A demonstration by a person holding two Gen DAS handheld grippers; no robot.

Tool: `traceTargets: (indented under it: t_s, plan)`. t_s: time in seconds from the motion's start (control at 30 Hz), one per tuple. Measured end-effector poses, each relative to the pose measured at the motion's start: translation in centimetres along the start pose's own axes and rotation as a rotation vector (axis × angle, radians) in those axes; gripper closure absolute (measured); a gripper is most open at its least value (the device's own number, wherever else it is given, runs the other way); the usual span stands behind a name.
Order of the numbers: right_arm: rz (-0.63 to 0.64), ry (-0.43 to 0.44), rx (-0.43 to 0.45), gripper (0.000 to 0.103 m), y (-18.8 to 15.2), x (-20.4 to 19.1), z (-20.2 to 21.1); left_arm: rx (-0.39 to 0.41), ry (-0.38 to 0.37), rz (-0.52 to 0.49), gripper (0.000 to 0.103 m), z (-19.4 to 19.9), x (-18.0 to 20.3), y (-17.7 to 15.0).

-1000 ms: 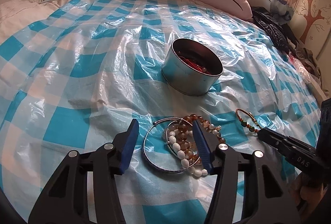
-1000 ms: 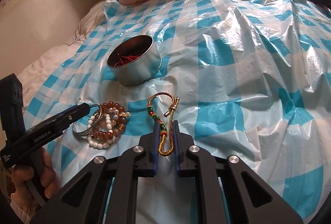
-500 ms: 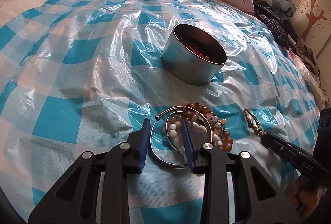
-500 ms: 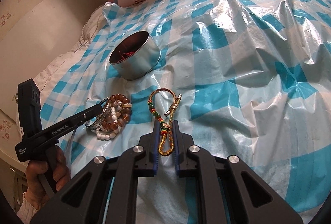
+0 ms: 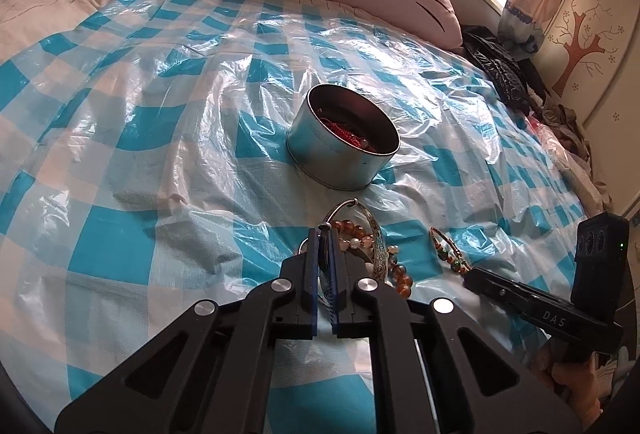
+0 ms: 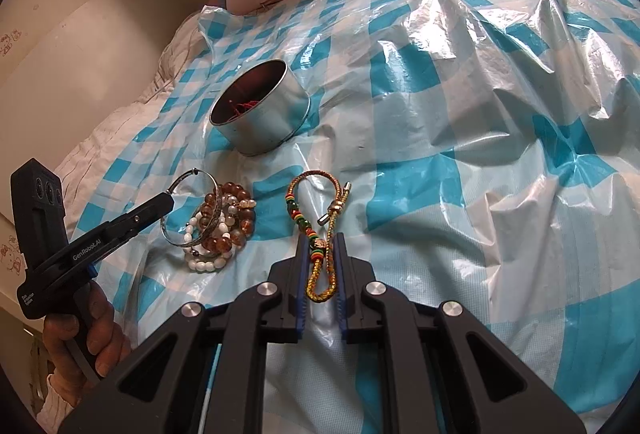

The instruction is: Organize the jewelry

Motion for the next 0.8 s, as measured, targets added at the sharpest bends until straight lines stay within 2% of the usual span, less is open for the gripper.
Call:
traceTargets:
  t_s: [0.2, 0.47, 0.67, 0.8]
  plan:
    - [-0.006, 0.008, 0.027, 0.090, 0.3, -0.2, 0.8, -0.007, 0.011, -0.015, 0.099, -0.2, 0.2, -0.1]
    - [-0.008, 0.049, 0.065, 0.090, 1.4, -1.5, 1.7, 0.036, 0.007, -0.044, 0.099, 0.6, 0.8, 0.2]
    - [-0.007, 0.069, 0.091, 0.094, 2.1, -2.2, 2.2, 0.028, 0.019, -0.055, 0.099, 0.3, 0.9, 0.1]
    - [0.012, 0.059, 0.071, 0.094, 2.0, -2.3, 1.9, 0.005, 0.028, -0.047, 0.099, -0.3, 0.6, 0.0]
Point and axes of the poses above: each gripper's, at about its wrist camera, not at the fingertips, and z roughly against the way its jaws point, x to its right, y to its top, the point moved 2 cm from there along -z, roughly the way its jaws point, and after that the axes turned 10 degrees about x, right-handed, at the moved point
